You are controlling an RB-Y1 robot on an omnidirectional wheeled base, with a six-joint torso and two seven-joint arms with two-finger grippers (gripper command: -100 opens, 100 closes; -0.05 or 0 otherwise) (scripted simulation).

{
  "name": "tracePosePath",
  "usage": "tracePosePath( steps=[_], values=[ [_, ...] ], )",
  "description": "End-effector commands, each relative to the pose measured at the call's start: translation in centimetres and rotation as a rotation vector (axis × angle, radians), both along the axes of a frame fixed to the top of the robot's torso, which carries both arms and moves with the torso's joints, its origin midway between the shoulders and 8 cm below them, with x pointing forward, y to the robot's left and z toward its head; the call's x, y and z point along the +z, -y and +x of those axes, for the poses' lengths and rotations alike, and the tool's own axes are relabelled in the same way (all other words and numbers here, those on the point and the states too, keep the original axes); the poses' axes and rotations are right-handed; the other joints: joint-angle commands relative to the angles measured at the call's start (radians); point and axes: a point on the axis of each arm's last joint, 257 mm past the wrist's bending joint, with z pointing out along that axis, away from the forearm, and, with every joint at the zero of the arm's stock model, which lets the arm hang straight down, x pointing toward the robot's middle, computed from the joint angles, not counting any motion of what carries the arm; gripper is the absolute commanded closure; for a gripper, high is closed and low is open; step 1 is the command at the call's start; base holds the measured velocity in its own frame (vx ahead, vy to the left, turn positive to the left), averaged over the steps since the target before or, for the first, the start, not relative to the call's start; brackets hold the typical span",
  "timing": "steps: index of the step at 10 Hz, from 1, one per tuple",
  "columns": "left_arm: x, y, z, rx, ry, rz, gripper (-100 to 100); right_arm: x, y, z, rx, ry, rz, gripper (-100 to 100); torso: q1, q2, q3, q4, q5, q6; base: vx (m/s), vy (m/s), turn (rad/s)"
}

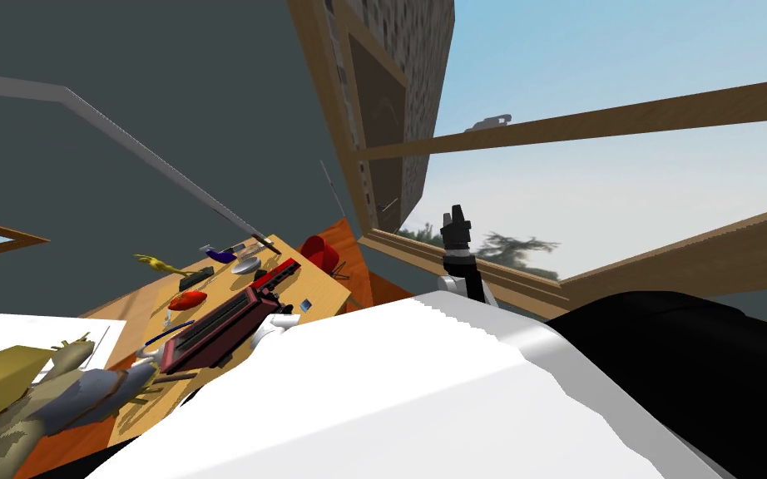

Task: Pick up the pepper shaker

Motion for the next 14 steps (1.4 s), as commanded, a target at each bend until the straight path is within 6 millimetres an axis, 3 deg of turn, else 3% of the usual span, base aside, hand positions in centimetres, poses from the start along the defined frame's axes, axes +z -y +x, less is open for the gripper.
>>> tracePosePath(
  steps=[1, 2, 4, 7, 9, 12, 14],
  values=[
    [-0.2, 0.2, 0.4, -0.005, -0.005, 0.0, 100, 0.0, 0.0, 0.0, 0.0, 0.0, 0.0, 0, 0.0, 0.0, 0.0, 0.0, 0.0, 0.0, 0.008, -0.003, 0.119],
    [-0.3, 1.5, 2.1, -0.035, -0.006, -0.005, 100, 0.0, 0.0, 0.0, 0.0, 0.0, 0.0, 0, 0.0, 0.0, 0.0, 0.0, 0.0, 0.001, 0.008, 0.003, 0.204],
    [-0.3, 1.5, 2.1, -0.035, -0.006, -0.005, 100, 0.0, 0.0, 0.0, 0.0, 0.0, 0.0, 0, 0.0, -0.001, 0.0, 0.0, 0.0, 0.002, 0.006, -0.001, 0.053],
    [-0.2, 5.4, 7.2, -0.128, -0.008, -0.011, 100, 0.0, 0.0, 0.0, 0.0, 0.0, 0.0, 0, 0.001, -0.001, -0.001, 0.0, 0.001, 0.001, 0.014, 0.006, 0.276],
    [-0.2, 5.4, 7.2, -0.128, -0.008, -0.011, 100, 0.0, 0.0, 0.0, 0.0, 0.0, 0.0, 0, 0.001, -0.002, -0.002, -0.002, 0.004, 0.002, 0.008, -0.004, 0.058],
    [0.5, 9.3, 12.0, -0.224, -0.007, -0.006, 100, 0.0, 0.0, 0.0, 0.0, 0.0, 0.0, 0, 0.001, -0.002, -0.002, -0.002, 0.003, 0.001, 0.01, 0.0, 0.301],
    [0.8, 9.3, 12.3, -0.226, 0.0, -0.003, 100, 0.0, 0.0, 0.0, 0.0, 0.0, 0.0, 0, 0.001, -0.002, -0.002, -0.001, 0.004, 0.003, 0.009, -0.001, 0.014]
  ],
)
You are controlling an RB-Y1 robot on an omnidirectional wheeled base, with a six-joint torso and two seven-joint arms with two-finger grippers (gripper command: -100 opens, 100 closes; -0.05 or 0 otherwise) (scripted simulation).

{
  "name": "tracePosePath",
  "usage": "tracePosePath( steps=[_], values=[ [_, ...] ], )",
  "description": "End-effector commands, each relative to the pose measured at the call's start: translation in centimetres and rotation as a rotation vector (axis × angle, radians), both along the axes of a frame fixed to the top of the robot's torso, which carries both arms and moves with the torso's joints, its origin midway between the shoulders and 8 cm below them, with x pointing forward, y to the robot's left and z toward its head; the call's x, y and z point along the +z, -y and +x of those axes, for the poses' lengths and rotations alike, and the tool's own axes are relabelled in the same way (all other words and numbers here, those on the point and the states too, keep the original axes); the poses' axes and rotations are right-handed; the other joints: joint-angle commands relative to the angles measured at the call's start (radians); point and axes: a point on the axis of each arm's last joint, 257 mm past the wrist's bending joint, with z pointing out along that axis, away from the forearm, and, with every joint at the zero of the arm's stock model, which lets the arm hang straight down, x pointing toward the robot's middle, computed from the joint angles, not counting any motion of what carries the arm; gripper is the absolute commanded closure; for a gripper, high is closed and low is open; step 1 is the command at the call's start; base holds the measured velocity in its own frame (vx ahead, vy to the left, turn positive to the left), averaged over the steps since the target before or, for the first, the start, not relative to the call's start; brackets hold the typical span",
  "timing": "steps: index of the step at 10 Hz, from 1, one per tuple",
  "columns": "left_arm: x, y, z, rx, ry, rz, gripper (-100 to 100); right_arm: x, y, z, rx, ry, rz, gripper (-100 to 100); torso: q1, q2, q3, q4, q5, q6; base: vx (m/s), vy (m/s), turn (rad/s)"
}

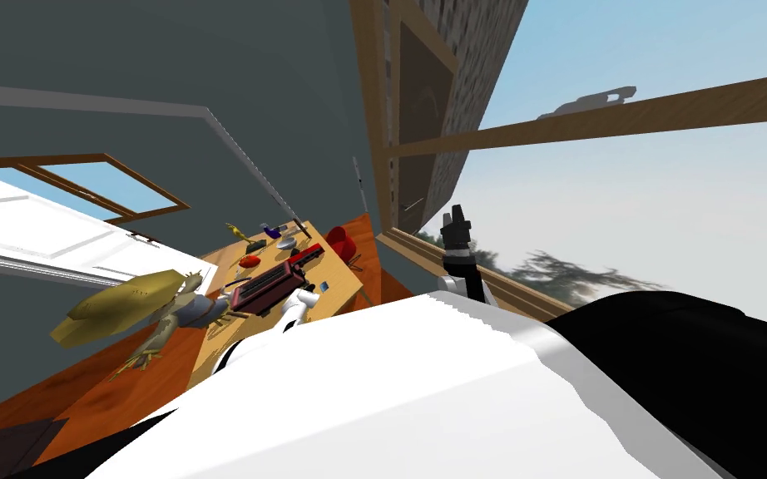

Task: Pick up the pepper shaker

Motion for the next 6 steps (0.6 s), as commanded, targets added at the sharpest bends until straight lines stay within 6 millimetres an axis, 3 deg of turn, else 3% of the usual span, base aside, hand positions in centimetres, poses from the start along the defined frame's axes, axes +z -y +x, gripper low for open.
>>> tracePosePath(
  steps=[1, 4, 5, 6],
  values=[
    [-0.2, 0.2, 0.1, 0.0, 0.003, -0.004, 100, 0.0, 0.0, 0.0, 0.0, 0.0, 0.0, 0, 0.0, 0.0, 0.0, 0.0, 0.0, 0.0, 0.001, 0.003, -0.023],
    [0.5, 2.9, 3.2, -0.064, 0.006, 0.005, 100, 0.0, 0.0, 0.0, 0.0, 0.0, 0.0, 0, 0.0, 0.001, 0.0, 0.0, 0.0, -0.002, 0.007, 0.0, 0.195],
    [0.3, 2.3, 2.4, -0.049, 0.005, 0.002, 100, 0.0, 0.0, 0.0, 0.0, 0.0, 0.0, 0, 0.0, 0.001, 0.0, 0.0, 0.0, -0.002, 0.006, -0.003, 0.046],
    [0.4, 2.4, 2.5, -0.051, 0.005, 0.003, 0, 0.0, 0.0, 0.0, 0.0, 0.0, 0.0, 0, 0.0, 0.001, 0.001, 0.0, 0.0, -0.001, 0.0, 0.0, 0.0]
  ],
)
